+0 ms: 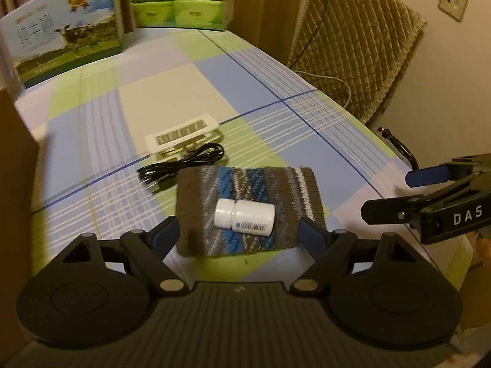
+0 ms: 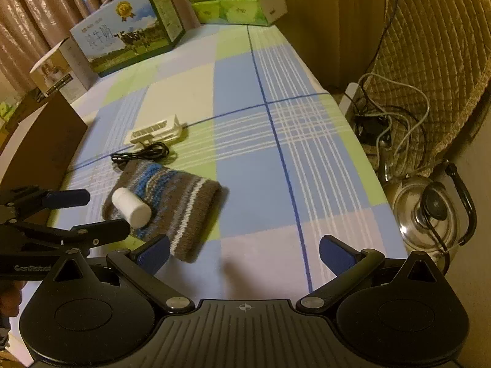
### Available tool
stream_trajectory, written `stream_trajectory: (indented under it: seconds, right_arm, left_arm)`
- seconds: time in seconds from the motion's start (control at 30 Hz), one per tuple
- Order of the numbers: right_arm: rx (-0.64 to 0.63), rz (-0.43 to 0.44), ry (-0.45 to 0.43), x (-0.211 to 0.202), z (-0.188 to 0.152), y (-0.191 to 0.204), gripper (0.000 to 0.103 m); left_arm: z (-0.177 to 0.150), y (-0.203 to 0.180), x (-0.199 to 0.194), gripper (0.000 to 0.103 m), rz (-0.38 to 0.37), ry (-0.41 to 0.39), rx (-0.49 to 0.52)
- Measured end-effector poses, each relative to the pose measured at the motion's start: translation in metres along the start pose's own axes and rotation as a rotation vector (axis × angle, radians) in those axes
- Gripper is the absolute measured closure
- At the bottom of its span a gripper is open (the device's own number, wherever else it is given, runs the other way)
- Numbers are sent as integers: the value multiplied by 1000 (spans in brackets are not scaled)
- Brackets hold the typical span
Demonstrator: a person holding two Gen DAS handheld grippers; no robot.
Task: Organize objects
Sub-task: 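Grasp the white pill bottle off the knit pouch with the left tool, then grasp the knit pouch with the right tool while the left lifts the bottle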
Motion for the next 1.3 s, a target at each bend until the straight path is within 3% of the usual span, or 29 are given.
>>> stream_trajectory:
  seconds: [0.1,0.33,0.47,0.53,0.77,1.0,1.3]
  right_arm:
    - [10,-3,7,2,-1,-3,2]
    - [20,-7,14,6,0,-8,2]
    - [17,-6,17,8,0,-5,2]
    - [9,-2,17,10,2,-3,2]
    - [-51,91,-36,15,15,19,2]
    - [-236,193,-100,34,33,58,2]
    - [-330,363,-54,74,36,97,2]
  left_arm:
    - [3,0,11,22,-9,17,17]
    - [7,0,29,35,-25,43,32]
    - [7,1,31,49,-45,46,25]
    - [6,1,31,61,-46,46,26]
    - [2,15,11,61,-16,10,-38]
    - [-21,55,-30,61,99,-24,-191]
    - [-66,83,-60,61,184,-1,-327]
Point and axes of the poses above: each gripper's, at about its wrist camera, not at the fingertips, and x roughly the way its jaws point, y to its left, z to its top, the point moved 9 cm from there along x, roughly the way its jaws point, and after that the axes turned 10 degrees about -z, right-handed, at the moved point
